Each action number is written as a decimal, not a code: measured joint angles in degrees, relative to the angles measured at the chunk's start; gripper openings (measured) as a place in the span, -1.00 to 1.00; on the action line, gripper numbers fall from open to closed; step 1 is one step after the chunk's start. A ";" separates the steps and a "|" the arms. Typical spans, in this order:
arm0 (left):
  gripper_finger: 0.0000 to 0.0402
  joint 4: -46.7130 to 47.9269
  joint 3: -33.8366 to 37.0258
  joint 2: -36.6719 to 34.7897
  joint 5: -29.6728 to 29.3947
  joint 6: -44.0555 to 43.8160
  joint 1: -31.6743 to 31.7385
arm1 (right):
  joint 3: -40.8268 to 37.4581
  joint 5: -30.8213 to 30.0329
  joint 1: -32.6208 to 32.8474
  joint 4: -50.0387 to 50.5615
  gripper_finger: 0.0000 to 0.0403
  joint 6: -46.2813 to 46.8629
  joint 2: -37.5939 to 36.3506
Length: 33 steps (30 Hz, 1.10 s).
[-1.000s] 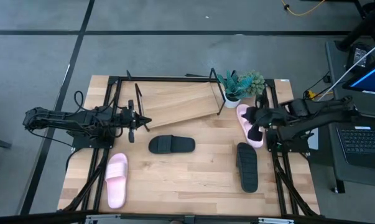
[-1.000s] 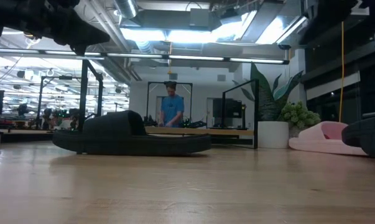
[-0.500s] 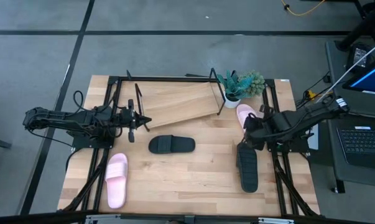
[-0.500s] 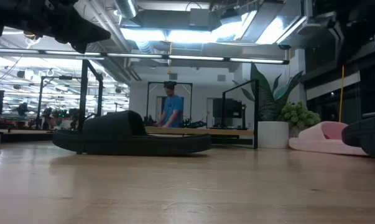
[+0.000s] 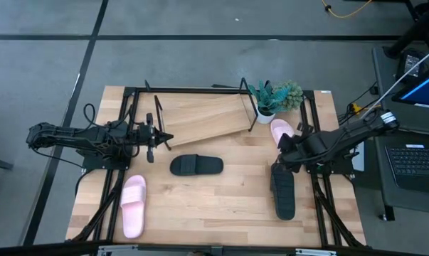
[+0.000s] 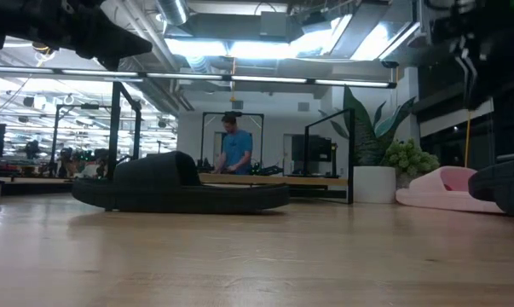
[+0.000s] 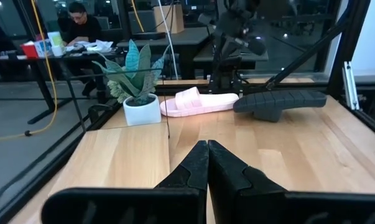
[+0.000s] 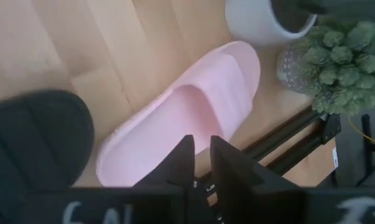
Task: Pick and place slides into the shelf
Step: Put the top pink slide on the shelf
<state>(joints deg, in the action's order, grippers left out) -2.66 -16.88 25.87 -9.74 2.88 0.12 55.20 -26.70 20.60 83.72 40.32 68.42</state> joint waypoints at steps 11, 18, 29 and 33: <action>-1.00 0.05 0.00 0.00 0.00 0.67 0.00 | -10.39 -8.55 -0.07 -3.28 -0.31 -0.33 -0.02; -1.00 0.04 0.00 0.00 0.00 0.69 0.00 | -10.52 -9.68 -1.17 -5.41 -0.05 -2.79 -0.02; -1.00 0.06 0.00 0.00 0.00 0.71 0.00 | -10.54 -7.22 -5.36 -9.44 -0.10 -11.67 -0.02; -1.00 0.07 0.00 0.00 0.00 0.71 0.00 | -10.54 -5.39 -7.51 -11.18 -0.14 -14.47 -0.02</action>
<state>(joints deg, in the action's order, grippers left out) -2.59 -16.88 25.87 -9.74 3.60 0.12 44.66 -32.09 13.09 72.54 25.85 68.40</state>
